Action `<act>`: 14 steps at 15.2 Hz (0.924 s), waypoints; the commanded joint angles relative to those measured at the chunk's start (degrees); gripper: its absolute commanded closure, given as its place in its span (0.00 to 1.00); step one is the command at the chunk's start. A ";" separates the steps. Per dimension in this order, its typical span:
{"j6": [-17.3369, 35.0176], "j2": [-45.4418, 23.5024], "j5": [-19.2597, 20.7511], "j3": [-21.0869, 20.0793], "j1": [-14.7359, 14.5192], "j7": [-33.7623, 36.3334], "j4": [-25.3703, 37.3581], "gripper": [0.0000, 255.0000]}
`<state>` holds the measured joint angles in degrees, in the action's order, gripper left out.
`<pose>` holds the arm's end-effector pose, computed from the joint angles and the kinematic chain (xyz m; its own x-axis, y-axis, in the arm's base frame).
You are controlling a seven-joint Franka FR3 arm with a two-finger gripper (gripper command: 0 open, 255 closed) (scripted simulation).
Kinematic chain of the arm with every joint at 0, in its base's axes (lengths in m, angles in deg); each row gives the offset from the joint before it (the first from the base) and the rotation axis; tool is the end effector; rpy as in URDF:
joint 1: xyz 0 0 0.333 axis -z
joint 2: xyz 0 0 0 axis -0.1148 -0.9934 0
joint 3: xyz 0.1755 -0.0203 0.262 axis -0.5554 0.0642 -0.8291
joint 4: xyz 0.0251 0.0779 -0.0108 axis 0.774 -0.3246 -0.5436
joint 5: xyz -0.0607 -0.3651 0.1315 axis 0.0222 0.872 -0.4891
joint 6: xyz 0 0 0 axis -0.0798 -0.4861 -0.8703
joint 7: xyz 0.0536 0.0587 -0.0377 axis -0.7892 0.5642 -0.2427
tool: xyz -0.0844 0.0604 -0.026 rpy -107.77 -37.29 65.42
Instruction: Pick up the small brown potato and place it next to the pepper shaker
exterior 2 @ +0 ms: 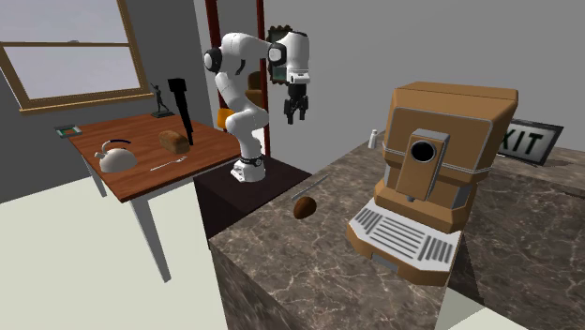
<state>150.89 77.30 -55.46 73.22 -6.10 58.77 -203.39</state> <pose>0.3230 0.0193 0.5496 0.9903 0.1388 0.0040 0.1386 -0.9896 0.0373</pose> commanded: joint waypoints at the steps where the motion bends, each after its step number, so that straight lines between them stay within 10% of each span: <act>1: 0.00 0.00 0.00 0.00 0.00 0.00 0.00 0.00; 14: 15.26 -11.63 6.28 26.41 -4.21 -45.96 -0.92 0.00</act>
<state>164.81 68.03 -49.21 97.14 -9.65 17.30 -205.44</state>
